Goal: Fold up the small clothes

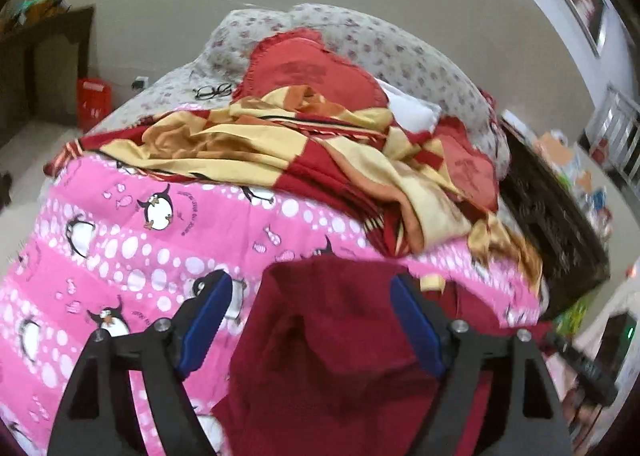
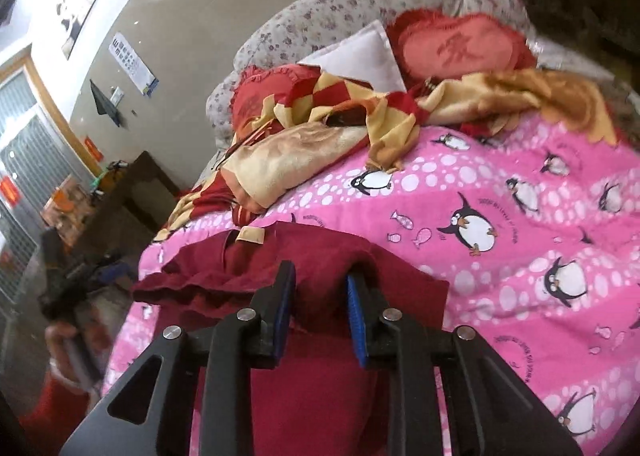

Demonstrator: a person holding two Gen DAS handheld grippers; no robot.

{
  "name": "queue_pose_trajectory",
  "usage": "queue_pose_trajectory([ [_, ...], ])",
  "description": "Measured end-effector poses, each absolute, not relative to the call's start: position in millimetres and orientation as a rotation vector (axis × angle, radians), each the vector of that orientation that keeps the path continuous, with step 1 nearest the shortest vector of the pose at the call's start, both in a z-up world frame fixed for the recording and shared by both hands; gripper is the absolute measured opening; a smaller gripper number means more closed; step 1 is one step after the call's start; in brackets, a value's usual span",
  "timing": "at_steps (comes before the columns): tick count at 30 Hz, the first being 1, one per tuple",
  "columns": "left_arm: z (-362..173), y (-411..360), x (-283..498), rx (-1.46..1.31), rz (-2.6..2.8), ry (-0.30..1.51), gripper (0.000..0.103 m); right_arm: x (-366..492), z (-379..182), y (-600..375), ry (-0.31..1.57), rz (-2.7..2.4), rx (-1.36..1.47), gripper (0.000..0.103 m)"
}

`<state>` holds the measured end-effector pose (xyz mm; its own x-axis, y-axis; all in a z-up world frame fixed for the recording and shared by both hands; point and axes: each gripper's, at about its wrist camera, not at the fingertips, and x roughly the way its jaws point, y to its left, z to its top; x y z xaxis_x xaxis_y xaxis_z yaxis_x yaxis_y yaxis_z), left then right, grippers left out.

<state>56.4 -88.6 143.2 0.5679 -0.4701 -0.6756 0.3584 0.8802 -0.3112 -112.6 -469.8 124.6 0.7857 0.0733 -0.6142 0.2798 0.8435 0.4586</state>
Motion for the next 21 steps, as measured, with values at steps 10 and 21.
queue_pose_trajectory([
  [10, 106.4, -107.9, -13.9, 0.245, -0.545, 0.797, 0.085, -87.9, 145.6, -507.0, 0.587, -0.182, 0.637, 0.04],
  [21, 96.3, -142.6, 35.0, 0.139, -0.51, 0.84, 0.084, -100.3, 122.4, -427.8, 0.739, -0.023, 0.36, 0.04],
])
